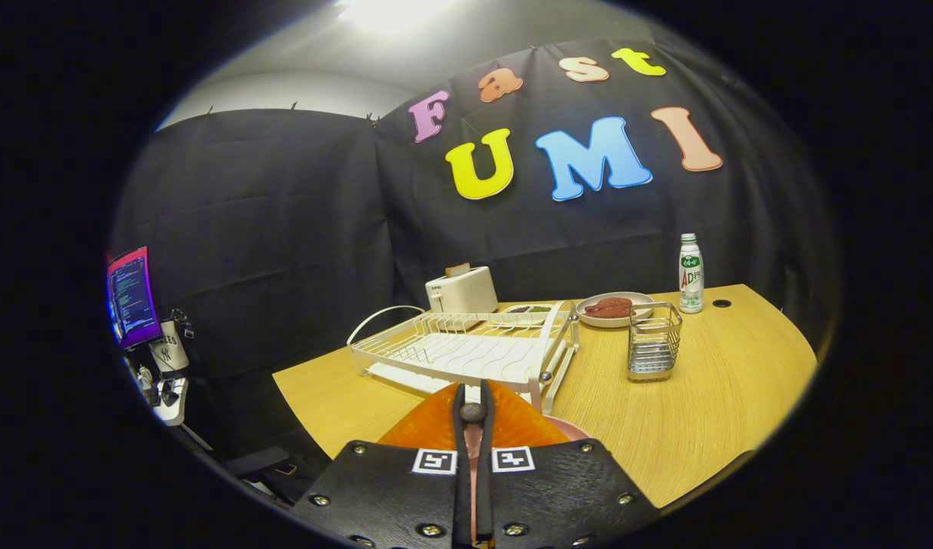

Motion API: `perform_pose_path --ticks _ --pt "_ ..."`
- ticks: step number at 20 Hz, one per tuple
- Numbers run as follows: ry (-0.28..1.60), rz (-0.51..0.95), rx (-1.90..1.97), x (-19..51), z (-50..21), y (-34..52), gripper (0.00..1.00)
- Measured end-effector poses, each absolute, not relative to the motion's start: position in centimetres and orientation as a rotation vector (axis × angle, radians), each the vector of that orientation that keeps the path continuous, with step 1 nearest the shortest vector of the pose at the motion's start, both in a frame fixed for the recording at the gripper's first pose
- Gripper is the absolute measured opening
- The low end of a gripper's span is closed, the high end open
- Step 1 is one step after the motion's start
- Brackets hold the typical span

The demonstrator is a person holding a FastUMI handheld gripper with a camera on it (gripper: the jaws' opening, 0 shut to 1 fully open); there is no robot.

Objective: Take the plate from the dish rack, then take the spoon from the basket and place it into the plate.

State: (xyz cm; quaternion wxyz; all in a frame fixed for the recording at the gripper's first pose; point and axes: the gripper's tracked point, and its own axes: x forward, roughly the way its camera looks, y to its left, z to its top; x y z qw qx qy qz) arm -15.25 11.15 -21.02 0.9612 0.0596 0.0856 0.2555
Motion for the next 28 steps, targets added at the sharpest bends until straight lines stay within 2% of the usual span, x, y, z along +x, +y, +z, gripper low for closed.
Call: perform_pose_path --ticks 7,10,15,19,20,22,28 --pt "0.190 0.521 0.188 -13.9 -22.1 9.9 0.03" --pt "0.220 0.510 0.196 -13.3 -23.0 8.7 0.10" --pt "0.269 0.478 0.164 -12.9 -25.0 7.7 0.13" --pt "0.290 0.475 0.126 -13.5 -26.2 7.6 0.19" --pt "0.287 0.471 0.115 -13.6 -25.9 7.3 0.25" --pt "0.266 0.463 0.103 -13.4 -25.5 6.9 0.28" --pt "0.147 0.310 0.038 -12.0 -22.5 1.9 0.28"
